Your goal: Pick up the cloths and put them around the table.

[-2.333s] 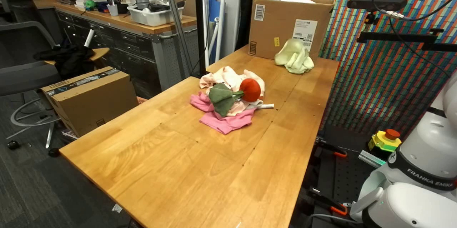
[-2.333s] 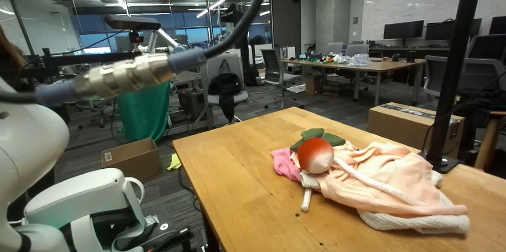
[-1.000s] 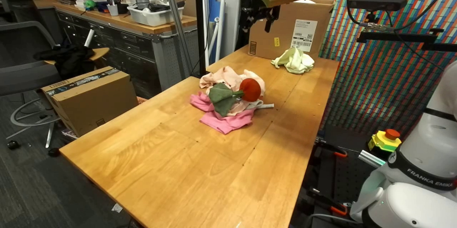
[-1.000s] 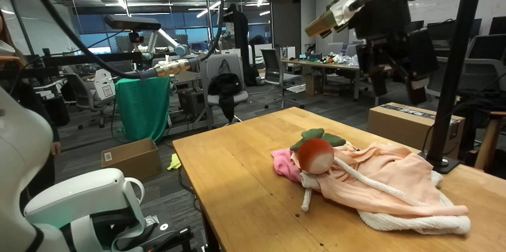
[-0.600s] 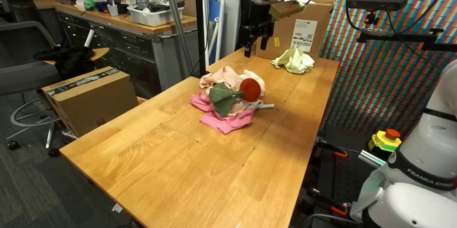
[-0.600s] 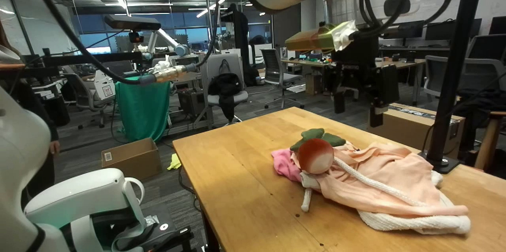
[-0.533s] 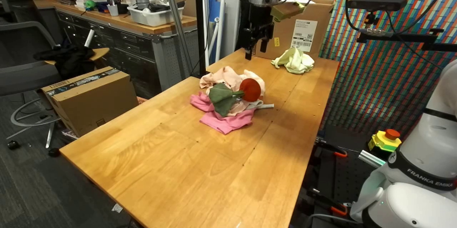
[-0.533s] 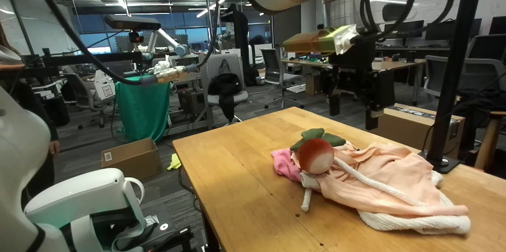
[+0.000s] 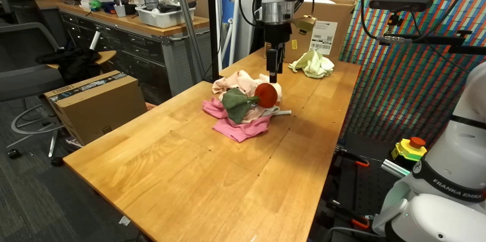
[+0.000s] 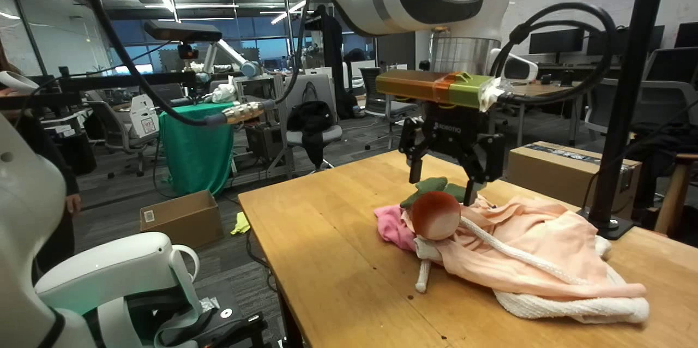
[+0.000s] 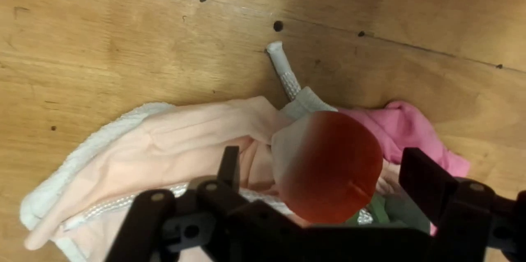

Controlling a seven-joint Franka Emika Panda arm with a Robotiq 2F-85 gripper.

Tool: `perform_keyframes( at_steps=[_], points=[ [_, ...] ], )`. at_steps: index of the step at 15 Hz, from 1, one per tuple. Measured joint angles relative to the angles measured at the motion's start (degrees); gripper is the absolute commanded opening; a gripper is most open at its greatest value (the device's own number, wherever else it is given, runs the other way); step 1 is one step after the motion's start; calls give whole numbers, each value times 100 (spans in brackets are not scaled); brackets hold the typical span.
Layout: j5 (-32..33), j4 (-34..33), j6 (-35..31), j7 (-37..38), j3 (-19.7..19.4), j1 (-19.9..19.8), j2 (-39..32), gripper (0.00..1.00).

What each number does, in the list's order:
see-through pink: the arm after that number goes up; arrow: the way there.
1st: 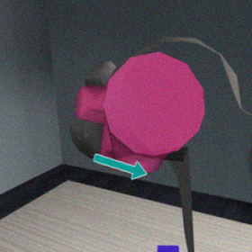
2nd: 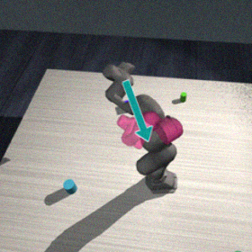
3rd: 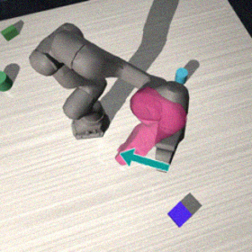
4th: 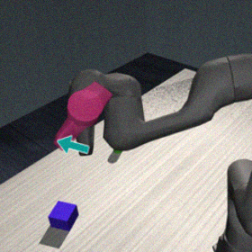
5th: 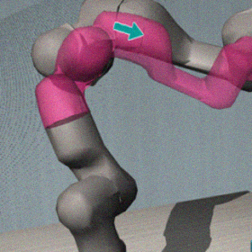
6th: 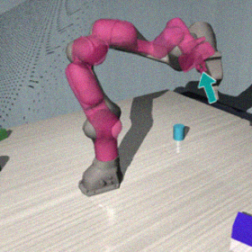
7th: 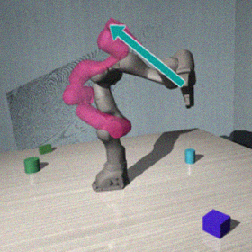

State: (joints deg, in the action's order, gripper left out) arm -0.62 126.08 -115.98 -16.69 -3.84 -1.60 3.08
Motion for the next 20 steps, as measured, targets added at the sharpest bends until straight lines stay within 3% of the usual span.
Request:
perform_keyframes(
  at_steps=[11, 20],
  points=[
    [20, 5, -209, -327, 289, 81, -398, 100],
    [19, 110, -1057, -329, 309, 85, -570, 100]
  ],
)
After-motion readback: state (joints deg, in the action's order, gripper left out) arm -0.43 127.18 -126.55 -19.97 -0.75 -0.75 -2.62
